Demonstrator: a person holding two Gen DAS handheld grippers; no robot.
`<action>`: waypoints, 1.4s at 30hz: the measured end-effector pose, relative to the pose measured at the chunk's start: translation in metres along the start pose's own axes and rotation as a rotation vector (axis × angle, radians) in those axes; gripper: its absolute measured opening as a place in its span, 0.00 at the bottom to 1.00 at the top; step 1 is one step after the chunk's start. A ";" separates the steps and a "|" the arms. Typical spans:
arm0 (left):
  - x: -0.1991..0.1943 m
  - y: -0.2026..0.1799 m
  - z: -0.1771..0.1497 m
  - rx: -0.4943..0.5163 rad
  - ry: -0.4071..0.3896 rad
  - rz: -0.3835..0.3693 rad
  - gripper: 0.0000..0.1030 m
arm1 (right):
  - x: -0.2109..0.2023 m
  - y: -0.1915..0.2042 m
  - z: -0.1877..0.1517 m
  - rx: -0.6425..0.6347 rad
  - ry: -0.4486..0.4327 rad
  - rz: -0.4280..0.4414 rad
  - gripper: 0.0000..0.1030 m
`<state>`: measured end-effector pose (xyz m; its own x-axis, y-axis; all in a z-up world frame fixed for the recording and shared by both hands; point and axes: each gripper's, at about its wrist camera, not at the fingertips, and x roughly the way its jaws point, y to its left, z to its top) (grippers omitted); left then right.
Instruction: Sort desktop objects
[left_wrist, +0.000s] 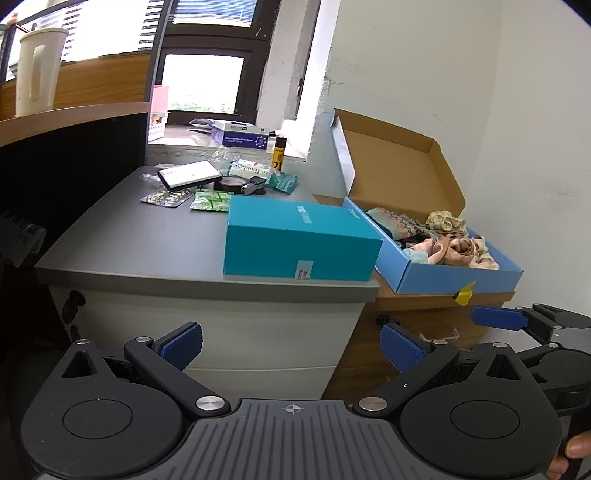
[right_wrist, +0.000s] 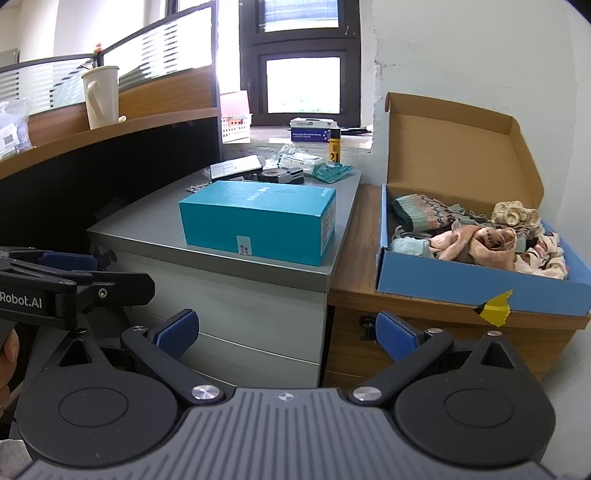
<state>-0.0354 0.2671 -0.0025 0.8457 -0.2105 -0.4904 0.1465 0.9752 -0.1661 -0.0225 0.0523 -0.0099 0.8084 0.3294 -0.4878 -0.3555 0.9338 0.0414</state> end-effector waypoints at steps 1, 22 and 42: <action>-0.002 -0.001 -0.002 0.004 -0.004 0.008 1.00 | -0.002 0.000 -0.002 0.004 -0.003 -0.002 1.00; -0.020 -0.017 -0.007 0.044 -0.016 0.105 1.00 | -0.029 -0.003 -0.012 0.021 -0.054 -0.048 1.00; -0.015 -0.016 -0.011 0.061 0.015 0.163 1.00 | -0.026 -0.001 -0.012 0.017 -0.046 -0.050 1.00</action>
<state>-0.0562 0.2537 -0.0020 0.8530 -0.0499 -0.5195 0.0396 0.9987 -0.0310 -0.0491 0.0411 -0.0075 0.8458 0.2883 -0.4489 -0.3069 0.9512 0.0328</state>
